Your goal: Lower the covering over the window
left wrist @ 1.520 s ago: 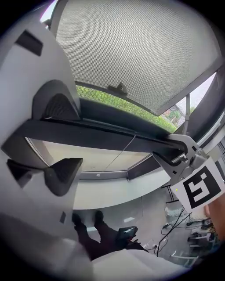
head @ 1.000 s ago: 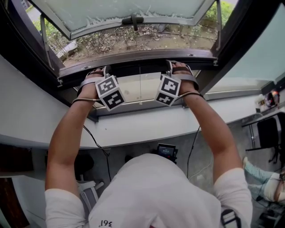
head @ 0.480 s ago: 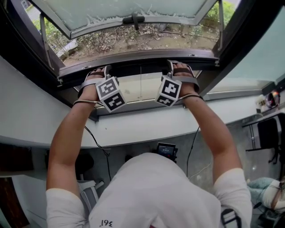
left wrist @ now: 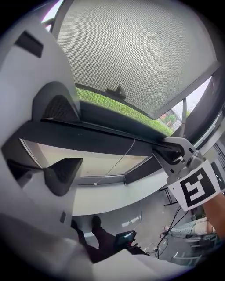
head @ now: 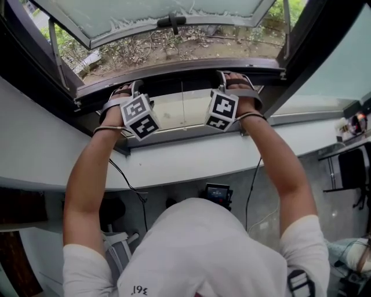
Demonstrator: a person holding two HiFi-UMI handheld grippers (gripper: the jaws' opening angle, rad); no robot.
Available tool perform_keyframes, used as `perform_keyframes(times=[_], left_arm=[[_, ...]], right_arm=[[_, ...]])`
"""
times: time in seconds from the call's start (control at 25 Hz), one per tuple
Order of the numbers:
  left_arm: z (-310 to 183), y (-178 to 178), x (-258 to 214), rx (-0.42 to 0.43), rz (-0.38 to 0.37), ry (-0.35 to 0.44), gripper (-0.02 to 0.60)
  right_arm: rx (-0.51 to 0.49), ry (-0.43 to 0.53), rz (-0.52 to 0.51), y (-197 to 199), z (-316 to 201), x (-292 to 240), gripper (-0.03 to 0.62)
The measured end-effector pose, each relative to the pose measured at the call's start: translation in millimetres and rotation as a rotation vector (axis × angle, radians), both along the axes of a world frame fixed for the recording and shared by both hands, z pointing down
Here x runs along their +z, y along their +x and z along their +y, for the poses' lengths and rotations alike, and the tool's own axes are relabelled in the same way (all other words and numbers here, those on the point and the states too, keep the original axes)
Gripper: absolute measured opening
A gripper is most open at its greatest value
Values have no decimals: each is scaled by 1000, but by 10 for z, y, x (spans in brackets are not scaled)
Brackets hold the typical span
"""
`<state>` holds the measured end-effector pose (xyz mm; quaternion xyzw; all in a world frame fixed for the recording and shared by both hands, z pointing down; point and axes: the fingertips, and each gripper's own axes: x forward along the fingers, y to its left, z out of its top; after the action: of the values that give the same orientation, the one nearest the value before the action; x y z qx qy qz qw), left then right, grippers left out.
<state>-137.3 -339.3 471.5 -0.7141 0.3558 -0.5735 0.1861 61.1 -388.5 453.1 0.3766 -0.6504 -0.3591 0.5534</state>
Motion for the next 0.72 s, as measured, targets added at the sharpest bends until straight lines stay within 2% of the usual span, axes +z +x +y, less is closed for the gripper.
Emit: perform_keyframes(times=[0.24, 0.4, 0.72], left_arm=[[-24, -3, -34, -13, 35, 53, 265], [-16, -6, -59, -17, 40, 34, 265], [0, -24, -48, -6, 29, 34, 265]], right_arm=[[-2, -44, -33, -2, 10, 1, 119], [-2, -74, -35, -10, 20, -16, 127], [-16, -73, -24, -12, 32, 2, 127]])
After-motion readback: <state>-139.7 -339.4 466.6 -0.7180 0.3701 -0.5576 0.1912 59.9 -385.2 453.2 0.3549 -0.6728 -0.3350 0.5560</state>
